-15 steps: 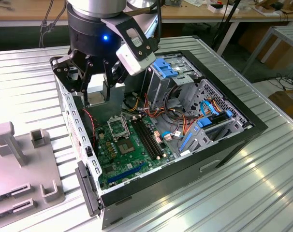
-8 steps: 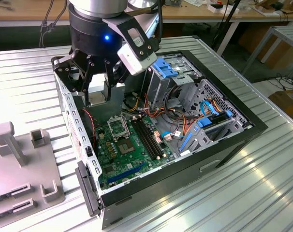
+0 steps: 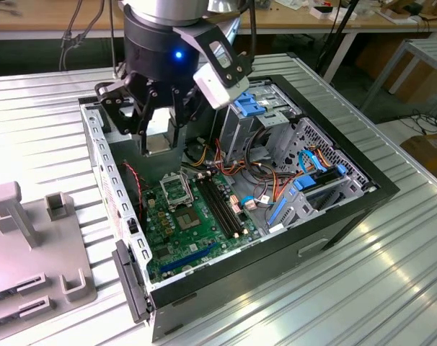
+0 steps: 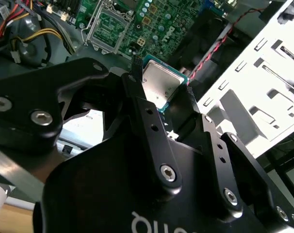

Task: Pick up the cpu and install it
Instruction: 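Pick up the cpu and move it towards the insertion slot, then place the cpu into insertion slot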

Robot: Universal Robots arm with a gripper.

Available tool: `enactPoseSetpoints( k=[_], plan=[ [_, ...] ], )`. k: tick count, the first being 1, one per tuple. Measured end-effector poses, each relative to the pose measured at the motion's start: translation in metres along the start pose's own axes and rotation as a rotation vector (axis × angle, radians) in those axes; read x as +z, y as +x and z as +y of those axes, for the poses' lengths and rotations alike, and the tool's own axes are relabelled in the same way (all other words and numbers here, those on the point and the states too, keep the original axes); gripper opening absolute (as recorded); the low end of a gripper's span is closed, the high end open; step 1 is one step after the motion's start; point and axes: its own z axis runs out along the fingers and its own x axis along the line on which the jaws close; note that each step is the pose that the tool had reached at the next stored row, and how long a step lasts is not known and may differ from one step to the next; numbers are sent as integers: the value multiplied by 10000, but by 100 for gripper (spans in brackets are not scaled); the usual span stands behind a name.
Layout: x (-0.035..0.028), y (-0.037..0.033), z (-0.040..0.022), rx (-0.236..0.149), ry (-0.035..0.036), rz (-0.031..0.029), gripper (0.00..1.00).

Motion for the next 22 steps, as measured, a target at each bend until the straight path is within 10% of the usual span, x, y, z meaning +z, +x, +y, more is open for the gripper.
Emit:
enactPoseSetpoints(
  k=[9, 22],
  plan=[
    [1, -205, -2, -1, 17, -1, 47],
    [1, -217, -42, 0, 31, 0, 47]
  ],
)
